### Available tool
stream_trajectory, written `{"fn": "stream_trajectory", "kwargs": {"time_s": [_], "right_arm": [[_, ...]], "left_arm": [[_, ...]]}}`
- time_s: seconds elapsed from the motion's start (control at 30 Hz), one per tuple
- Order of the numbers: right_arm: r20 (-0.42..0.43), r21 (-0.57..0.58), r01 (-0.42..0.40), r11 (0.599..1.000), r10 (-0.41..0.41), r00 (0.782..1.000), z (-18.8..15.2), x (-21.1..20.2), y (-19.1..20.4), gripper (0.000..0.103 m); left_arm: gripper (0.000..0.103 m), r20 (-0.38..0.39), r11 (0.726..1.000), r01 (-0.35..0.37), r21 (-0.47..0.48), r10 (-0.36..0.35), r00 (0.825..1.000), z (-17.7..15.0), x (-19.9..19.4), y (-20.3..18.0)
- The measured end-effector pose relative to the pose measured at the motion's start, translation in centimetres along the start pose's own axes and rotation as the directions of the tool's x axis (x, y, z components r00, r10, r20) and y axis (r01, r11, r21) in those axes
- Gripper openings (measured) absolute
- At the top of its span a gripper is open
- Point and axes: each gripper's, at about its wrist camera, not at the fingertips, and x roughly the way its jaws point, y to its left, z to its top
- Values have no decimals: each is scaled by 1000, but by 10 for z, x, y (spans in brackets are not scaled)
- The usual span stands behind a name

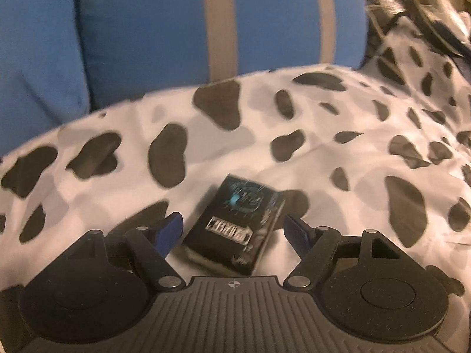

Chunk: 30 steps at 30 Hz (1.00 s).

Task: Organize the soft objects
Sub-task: 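Close the left gripper on the black tissue pack while the right gripper holds the wipes, then carry the tissue pack and wipes packet toward the cardboard box with both grippers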

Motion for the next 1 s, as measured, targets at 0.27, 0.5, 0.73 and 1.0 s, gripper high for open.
{"fn": "stream_trajectory", "kwargs": {"time_s": [0.27,0.5,0.73,1.0], "right_arm": [[-21,-13,4,1000,-4,1000,1,6,3,50],[-42,-17,12,1000,-13,999,0,10,3,50],[-93,44,114,993,-109,990,-1,19,-12,50],[-107,43,190,981,-184,977,-3,24,-17,50]], "left_arm": [[74,-25,995,79,60,-77,997,-5,-5,-8],[56,-27,1000,22,15,-21,999,-1,1,-11],[49,-66,998,-56,-28,54,996,3,-2,-16],[49,-4,992,-85,-98,85,996,21,-43,-28]]}}
